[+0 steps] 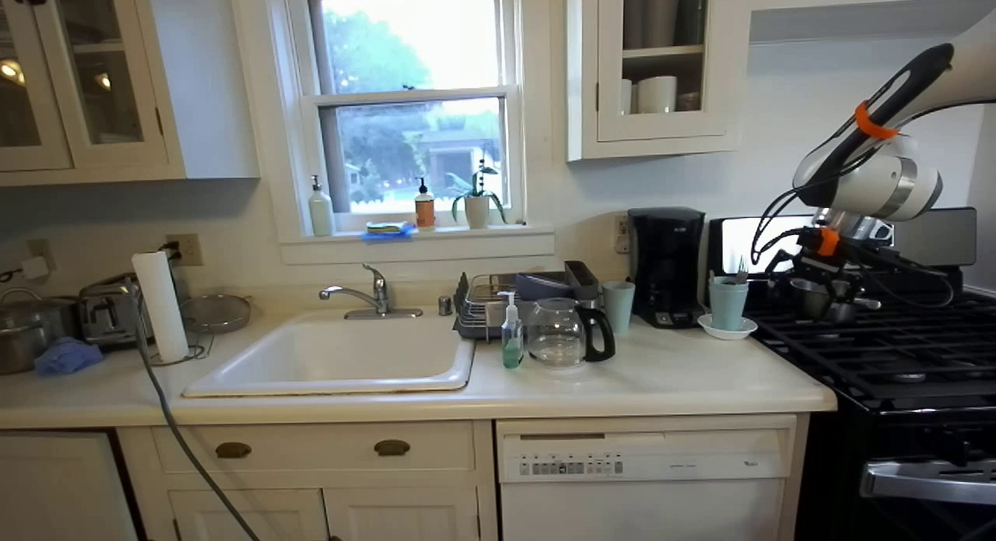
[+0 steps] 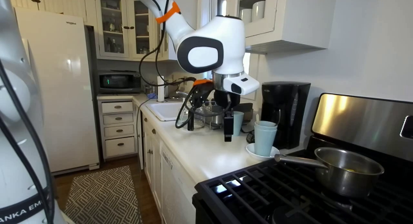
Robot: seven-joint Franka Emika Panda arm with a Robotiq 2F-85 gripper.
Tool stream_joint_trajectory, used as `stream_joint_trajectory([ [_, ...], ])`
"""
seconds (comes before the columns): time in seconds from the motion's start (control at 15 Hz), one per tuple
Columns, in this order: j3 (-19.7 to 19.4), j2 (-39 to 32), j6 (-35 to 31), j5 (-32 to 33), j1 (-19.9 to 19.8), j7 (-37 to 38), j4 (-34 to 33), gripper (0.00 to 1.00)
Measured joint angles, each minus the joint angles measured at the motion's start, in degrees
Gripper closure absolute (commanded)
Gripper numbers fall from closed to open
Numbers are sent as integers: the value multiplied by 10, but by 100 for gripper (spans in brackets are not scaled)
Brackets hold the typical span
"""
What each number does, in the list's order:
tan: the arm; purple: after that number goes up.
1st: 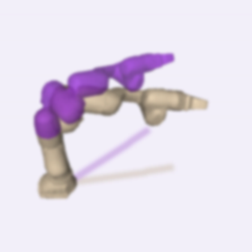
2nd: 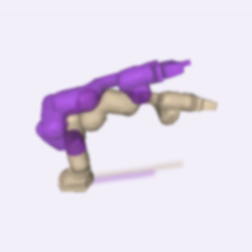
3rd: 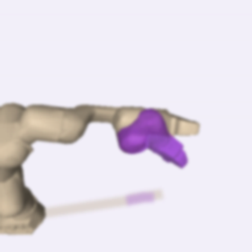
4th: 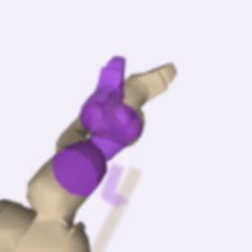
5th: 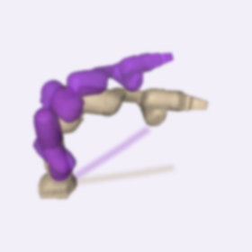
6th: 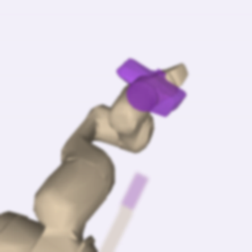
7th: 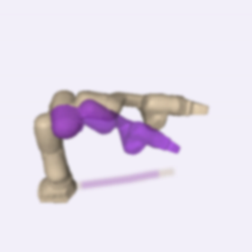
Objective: Move the white plate with the grey cups on it to the left
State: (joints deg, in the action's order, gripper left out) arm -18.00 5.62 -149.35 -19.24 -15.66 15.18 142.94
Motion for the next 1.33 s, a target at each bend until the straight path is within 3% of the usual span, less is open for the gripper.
stream_joint_trajectory([
  [0.27,2,-34,-8,-64,2,11,-1,0],
  [0.53,7,-78,-20,-217,3,-12,-21,0],
  [0.8,26,-118,-49,-363,4,-81,-53,0],
  [1.27,63,-200,-152,-569,2,-248,-115,0],
  [1.33,64,-207,-154,-573,2,-254,-120,0],
])
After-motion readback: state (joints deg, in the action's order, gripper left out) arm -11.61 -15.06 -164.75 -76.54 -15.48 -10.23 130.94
